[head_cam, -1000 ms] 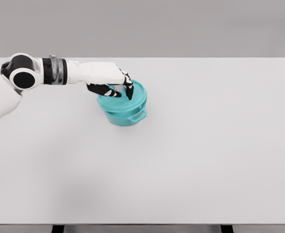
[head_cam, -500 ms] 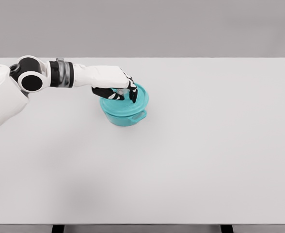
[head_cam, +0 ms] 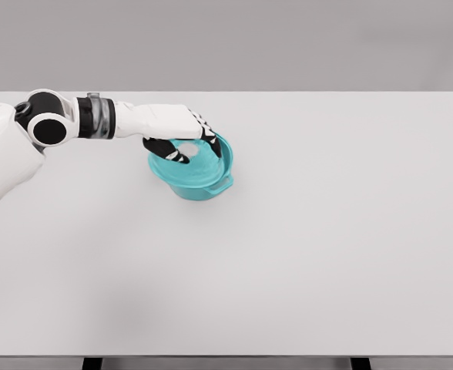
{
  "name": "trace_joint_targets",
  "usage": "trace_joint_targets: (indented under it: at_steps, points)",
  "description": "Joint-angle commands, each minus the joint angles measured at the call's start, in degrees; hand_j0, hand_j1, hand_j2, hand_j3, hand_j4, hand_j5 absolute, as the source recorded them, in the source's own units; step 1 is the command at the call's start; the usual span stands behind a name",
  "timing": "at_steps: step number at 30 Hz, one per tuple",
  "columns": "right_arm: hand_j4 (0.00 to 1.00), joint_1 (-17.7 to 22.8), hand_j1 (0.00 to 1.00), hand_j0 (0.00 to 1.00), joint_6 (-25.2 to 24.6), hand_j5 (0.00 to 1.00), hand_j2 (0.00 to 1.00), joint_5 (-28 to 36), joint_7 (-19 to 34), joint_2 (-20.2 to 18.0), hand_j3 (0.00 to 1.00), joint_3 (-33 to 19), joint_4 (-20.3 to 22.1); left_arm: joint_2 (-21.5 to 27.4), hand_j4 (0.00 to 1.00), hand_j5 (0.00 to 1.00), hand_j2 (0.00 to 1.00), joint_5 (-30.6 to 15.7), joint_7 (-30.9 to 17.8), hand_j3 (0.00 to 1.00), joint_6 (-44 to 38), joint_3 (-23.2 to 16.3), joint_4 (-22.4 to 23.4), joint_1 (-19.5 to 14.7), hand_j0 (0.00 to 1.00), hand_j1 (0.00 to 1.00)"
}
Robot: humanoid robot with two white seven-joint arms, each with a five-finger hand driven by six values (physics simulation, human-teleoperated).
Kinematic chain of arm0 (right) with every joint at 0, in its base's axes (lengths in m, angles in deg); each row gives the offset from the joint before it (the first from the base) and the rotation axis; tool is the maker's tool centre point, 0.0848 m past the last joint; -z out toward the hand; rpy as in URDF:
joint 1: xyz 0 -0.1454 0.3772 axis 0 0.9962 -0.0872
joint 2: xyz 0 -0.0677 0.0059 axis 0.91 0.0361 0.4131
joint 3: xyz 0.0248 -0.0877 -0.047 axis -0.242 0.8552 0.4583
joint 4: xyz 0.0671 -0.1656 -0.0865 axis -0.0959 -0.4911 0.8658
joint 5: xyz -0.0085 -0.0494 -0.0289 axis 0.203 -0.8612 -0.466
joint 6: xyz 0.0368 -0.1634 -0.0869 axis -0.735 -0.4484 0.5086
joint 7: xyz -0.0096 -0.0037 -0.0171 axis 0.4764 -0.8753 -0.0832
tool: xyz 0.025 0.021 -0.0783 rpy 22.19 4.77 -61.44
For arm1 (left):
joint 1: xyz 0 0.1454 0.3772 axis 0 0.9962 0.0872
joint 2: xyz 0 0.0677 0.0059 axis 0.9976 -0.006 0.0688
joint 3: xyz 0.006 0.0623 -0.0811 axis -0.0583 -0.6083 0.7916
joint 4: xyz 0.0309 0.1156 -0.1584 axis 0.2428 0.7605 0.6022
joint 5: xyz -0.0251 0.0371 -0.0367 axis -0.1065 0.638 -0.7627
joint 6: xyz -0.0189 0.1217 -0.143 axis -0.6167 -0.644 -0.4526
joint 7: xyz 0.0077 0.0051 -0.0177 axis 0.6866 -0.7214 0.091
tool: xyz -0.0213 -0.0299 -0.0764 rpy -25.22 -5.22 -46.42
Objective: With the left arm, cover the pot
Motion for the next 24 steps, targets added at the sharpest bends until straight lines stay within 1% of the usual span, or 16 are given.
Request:
trace_joint_targets:
  at_steps: [1, 7, 11, 15, 21, 24]
  points:
    - [1.0, 0.0, 1.0, 1.0, 0.01, 1.0, 1.0, 0.02, 0.02, -0.01, 1.0, 0.01, 0.0, 0.0, 0.78, 0.78, 0.78, -0.36, 0.02, 0.78, -0.16, 0.07, -0.01, 0.0, 0.78, 0.78]
    - [1.0, 0.0, 1.0, 1.0, 0.01, 1.0, 1.0, 0.02, 0.02, -0.01, 1.0, 0.01, 0.0, -0.52, 0.78, 0.78, 0.78, -0.36, 0.02, 0.78, -0.16, 0.07, 0.08, 0.0, 0.78, 0.78]
    - [1.0, 0.0, 1.0, 1.0, 0.01, 1.0, 1.0, 0.02, 0.02, -0.01, 1.0, 0.01, 0.0, -1.4, 0.77, 0.77, 0.77, -0.36, 0.02, 0.77, -0.16, 0.16, 1.84, 0.0, 0.77, 0.77]
    - [1.0, 0.0, 1.0, 1.0, 0.01, 1.0, 1.0, 0.02, 0.02, -0.01, 1.0, 0.01, 0.0, -1.75, 0.77, 0.77, 0.77, -0.27, 0.02, 0.77, -0.16, 0.16, 2.45, 0.0, 0.77, 0.77]
    - [1.0, 0.0, 1.0, 1.0, 0.01, 1.0, 1.0, 0.02, 0.02, -0.01, 1.0, 0.01, 0.0, -2.46, 0.75, 0.75, 0.75, 3.15, 0.02, 0.75, -0.16, 0.95, 2.54, 0.09, 0.75, 0.75]
    - [1.0, 0.0, 1.0, 1.0, 0.01, 1.0, 1.0, 0.02, 0.02, -0.01, 1.0, 0.01, 0.0, -2.37, 0.74, 0.74, 0.74, 3.33, 0.02, 0.74, -0.16, 1.3, 2.54, 0.17, 0.74, 0.74]
